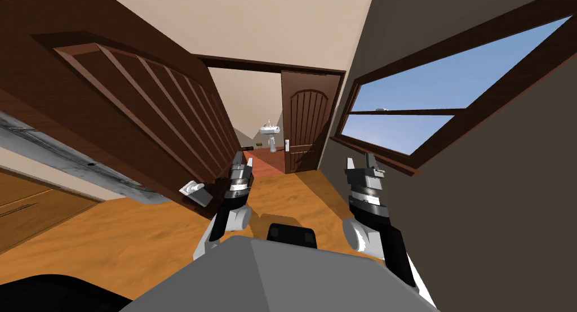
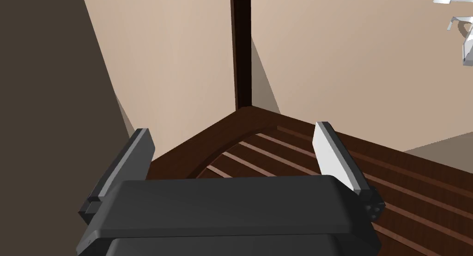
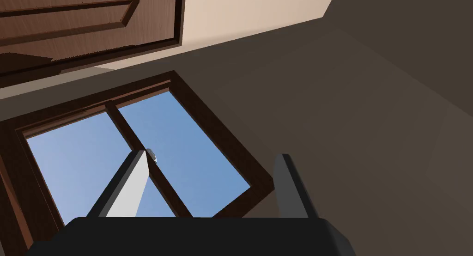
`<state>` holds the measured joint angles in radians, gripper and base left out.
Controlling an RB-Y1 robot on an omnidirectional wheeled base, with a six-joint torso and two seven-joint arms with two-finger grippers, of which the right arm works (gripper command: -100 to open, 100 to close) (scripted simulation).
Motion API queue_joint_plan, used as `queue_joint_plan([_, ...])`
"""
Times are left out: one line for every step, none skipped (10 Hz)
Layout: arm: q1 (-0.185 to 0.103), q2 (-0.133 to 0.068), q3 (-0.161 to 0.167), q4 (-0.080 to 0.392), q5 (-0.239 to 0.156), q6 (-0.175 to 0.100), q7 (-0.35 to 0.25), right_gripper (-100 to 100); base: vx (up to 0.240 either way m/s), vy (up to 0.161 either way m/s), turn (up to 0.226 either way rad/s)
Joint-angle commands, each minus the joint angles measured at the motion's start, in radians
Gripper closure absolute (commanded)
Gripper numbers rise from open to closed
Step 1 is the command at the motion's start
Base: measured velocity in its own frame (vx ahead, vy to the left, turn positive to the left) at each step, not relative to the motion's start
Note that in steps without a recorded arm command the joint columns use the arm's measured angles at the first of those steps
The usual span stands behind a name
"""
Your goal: Pull the door open
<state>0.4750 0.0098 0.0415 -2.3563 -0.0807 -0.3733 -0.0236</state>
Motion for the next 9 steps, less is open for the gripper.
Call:
queue_joint_plan([-0.018,-0.011,0.013,0.028,0.000,-0.002,-0.007,-100,-0.024,-0.007,-0.074])
queue_joint_plan([-0.023,-0.014,0.018,0.037,0.000,-0.003,-0.009,-100,0.100,0.038,-0.051])
queue_joint_plan([-0.041,-0.024,0.031,0.065,0.000,-0.005,-0.016,-100,0.142,0.054,-0.069])
queue_joint_plan([-0.055,-0.031,0.042,0.088,0.000,-0.006,-0.022,-100,0.160,0.067,-0.076])
queue_joint_plan([-0.072,-0.038,0.055,0.115,0.000,-0.008,-0.029,-100,0.172,0.054,-0.095])
queue_joint_plan([-0.080,-0.042,0.062,0.128,0.001,-0.009,-0.032,-100,0.131,0.065,-0.059])
queue_joint_plan([-0.089,-0.046,0.068,0.142,0.001,-0.010,-0.036,-100,0.078,0.058,-0.043])
queue_joint_plan([-0.109,-0.055,0.084,0.174,0.001,-0.012,-0.044,-100,0.101,0.057,-0.092])
queue_joint_plan([-0.120,-0.059,0.092,0.191,0.001,-0.013,-0.048,-100,0.094,0.055,-0.087])
